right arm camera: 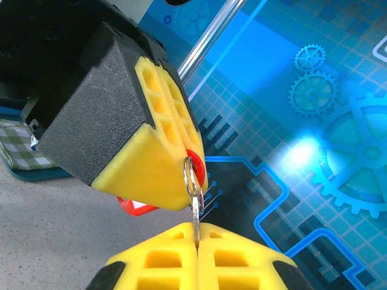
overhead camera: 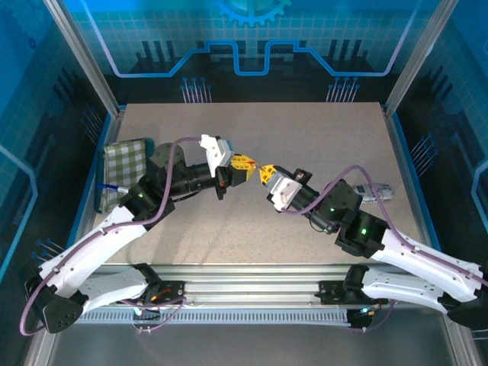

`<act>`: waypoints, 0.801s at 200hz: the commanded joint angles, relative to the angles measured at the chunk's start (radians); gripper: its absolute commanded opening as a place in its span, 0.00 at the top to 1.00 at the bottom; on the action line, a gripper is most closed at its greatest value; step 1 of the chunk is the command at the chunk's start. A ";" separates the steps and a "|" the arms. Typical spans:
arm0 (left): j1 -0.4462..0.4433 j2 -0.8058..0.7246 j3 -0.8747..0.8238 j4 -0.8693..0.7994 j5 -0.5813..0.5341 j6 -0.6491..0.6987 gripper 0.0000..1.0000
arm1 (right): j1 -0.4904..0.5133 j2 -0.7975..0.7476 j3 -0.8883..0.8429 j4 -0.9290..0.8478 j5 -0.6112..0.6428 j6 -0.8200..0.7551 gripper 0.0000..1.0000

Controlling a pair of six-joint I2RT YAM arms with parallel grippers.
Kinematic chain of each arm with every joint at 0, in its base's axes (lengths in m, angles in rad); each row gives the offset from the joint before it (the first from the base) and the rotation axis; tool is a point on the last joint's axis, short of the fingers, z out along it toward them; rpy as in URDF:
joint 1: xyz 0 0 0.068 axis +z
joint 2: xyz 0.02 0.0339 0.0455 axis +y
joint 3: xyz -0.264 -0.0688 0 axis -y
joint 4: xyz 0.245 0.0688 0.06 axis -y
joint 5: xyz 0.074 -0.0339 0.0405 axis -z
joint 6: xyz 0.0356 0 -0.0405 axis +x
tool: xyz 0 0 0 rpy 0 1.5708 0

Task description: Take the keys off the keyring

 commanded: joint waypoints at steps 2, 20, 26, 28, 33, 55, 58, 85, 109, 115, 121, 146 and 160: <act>-0.043 0.009 0.000 -0.035 0.124 -0.037 1.00 | -0.014 -0.007 0.004 0.146 -0.027 -0.012 1.00; -0.037 0.008 0.006 -0.037 0.130 -0.052 1.00 | 0.002 -0.023 -0.036 0.152 -0.053 -0.057 1.00; -0.036 0.011 0.015 -0.046 0.128 -0.050 1.00 | 0.016 -0.017 -0.033 0.148 -0.036 -0.081 1.00; -0.036 0.012 0.019 -0.051 0.127 -0.051 1.00 | 0.021 -0.014 -0.031 0.149 -0.026 -0.089 1.00; -0.036 0.017 0.026 -0.060 0.126 -0.052 1.00 | 0.033 -0.007 -0.031 0.142 -0.013 -0.114 1.00; -0.037 0.028 0.051 -0.080 0.127 -0.046 1.00 | 0.102 0.026 -0.031 0.152 0.047 -0.230 1.00; -0.037 0.031 0.055 -0.083 0.132 -0.043 1.00 | 0.107 0.031 -0.030 0.152 0.050 -0.240 1.00; -0.038 0.043 0.076 -0.093 0.144 -0.050 1.00 | 0.123 0.059 -0.027 0.200 0.064 -0.282 1.00; -0.043 0.039 0.080 -0.109 0.135 -0.033 1.00 | 0.130 0.078 -0.017 0.211 0.077 -0.310 1.00; -0.046 0.040 0.082 -0.120 0.136 -0.023 1.00 | 0.132 0.090 -0.015 0.213 0.088 -0.326 1.00; -0.052 0.042 0.089 -0.138 0.133 -0.008 1.00 | 0.133 0.100 -0.014 0.225 0.102 -0.335 1.00; -0.082 0.054 0.106 -0.187 0.113 0.035 1.00 | 0.132 0.114 -0.012 0.252 0.101 -0.329 1.00; -0.091 0.060 0.113 -0.198 0.115 0.045 1.00 | 0.133 0.126 -0.011 0.260 0.100 -0.339 1.00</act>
